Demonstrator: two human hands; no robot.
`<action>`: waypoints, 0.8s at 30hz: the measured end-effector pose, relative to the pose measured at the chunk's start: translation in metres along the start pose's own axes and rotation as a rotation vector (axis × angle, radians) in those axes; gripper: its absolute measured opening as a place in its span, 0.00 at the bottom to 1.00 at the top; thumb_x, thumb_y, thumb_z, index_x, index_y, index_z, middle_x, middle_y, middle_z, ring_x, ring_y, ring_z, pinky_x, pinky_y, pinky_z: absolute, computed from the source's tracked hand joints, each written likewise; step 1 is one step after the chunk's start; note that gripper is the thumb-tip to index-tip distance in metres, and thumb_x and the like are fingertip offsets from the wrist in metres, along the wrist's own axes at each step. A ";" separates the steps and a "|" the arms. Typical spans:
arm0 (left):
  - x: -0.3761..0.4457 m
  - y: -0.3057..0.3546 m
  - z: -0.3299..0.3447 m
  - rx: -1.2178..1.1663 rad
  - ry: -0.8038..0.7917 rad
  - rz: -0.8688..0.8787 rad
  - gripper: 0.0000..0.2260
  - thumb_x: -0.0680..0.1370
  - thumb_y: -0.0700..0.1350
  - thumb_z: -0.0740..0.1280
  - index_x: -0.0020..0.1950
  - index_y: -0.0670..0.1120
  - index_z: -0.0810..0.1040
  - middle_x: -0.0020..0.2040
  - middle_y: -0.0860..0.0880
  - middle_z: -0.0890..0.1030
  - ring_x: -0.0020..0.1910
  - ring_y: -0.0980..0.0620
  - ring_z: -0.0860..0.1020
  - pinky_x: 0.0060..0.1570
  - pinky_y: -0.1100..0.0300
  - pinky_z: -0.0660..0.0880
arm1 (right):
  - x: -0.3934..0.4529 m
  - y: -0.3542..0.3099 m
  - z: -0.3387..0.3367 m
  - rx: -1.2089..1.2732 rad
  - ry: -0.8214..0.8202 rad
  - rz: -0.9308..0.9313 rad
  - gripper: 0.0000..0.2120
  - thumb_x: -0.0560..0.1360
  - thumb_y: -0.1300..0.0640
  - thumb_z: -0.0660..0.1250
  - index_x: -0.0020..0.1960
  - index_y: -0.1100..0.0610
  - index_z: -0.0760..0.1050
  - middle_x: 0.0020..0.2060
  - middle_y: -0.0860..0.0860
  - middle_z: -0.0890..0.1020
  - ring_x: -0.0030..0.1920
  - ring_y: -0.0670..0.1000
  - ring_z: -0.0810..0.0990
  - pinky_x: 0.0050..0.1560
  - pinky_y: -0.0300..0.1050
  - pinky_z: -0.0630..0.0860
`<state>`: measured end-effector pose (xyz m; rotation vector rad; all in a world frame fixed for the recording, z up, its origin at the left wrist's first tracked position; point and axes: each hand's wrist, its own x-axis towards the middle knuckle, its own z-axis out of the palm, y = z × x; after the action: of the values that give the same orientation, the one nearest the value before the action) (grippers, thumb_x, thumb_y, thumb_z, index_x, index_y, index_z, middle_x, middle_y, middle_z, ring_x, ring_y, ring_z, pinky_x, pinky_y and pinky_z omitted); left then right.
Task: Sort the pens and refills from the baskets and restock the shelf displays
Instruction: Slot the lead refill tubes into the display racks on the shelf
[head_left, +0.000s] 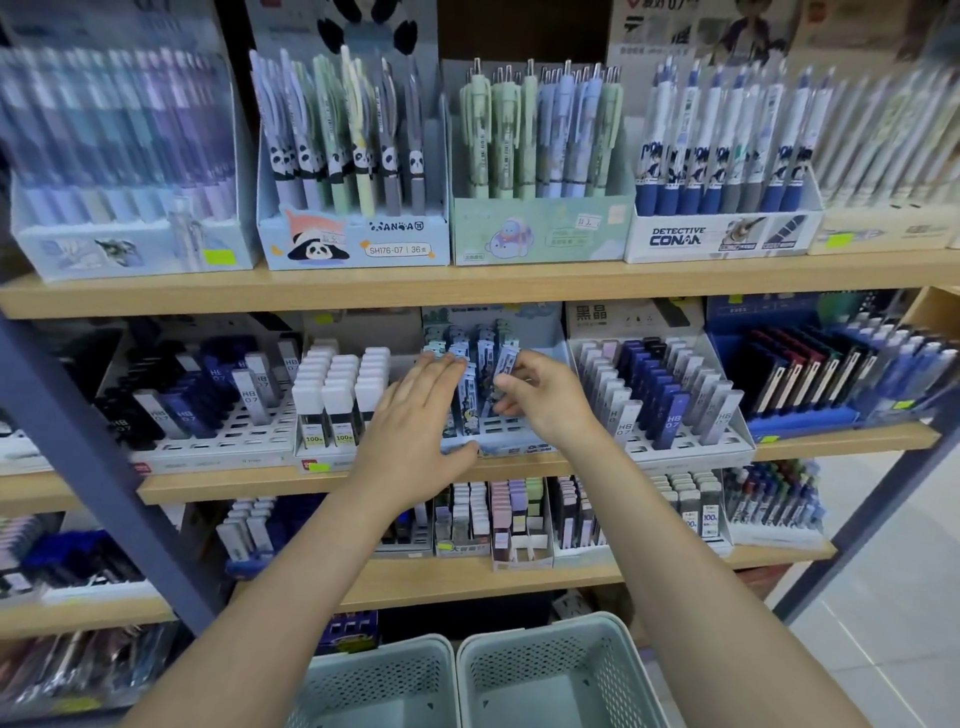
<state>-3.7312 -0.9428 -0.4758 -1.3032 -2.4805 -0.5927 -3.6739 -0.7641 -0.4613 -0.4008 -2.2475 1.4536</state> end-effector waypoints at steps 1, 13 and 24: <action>0.000 0.000 0.000 0.001 0.000 -0.001 0.39 0.77 0.55 0.68 0.82 0.49 0.53 0.82 0.51 0.54 0.82 0.51 0.48 0.78 0.51 0.49 | 0.001 -0.001 -0.001 -0.023 0.000 0.001 0.13 0.81 0.63 0.65 0.39 0.55 0.67 0.39 0.52 0.76 0.36 0.55 0.80 0.38 0.42 0.79; -0.001 0.001 -0.002 -0.005 -0.014 -0.006 0.39 0.78 0.56 0.68 0.82 0.50 0.51 0.82 0.52 0.52 0.81 0.53 0.45 0.78 0.53 0.46 | 0.002 0.015 0.010 -0.014 0.076 0.035 0.09 0.77 0.60 0.71 0.55 0.64 0.80 0.37 0.50 0.82 0.33 0.49 0.81 0.45 0.48 0.83; -0.001 0.001 0.000 -0.024 -0.009 -0.017 0.39 0.77 0.55 0.68 0.82 0.51 0.51 0.82 0.53 0.52 0.81 0.54 0.45 0.78 0.53 0.48 | 0.008 0.010 0.009 -0.149 0.180 -0.100 0.04 0.77 0.56 0.72 0.45 0.55 0.83 0.34 0.42 0.79 0.35 0.41 0.75 0.40 0.41 0.72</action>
<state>-3.7298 -0.9429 -0.4757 -1.2972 -2.5015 -0.6240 -3.6857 -0.7638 -0.4720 -0.4407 -2.2036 1.1560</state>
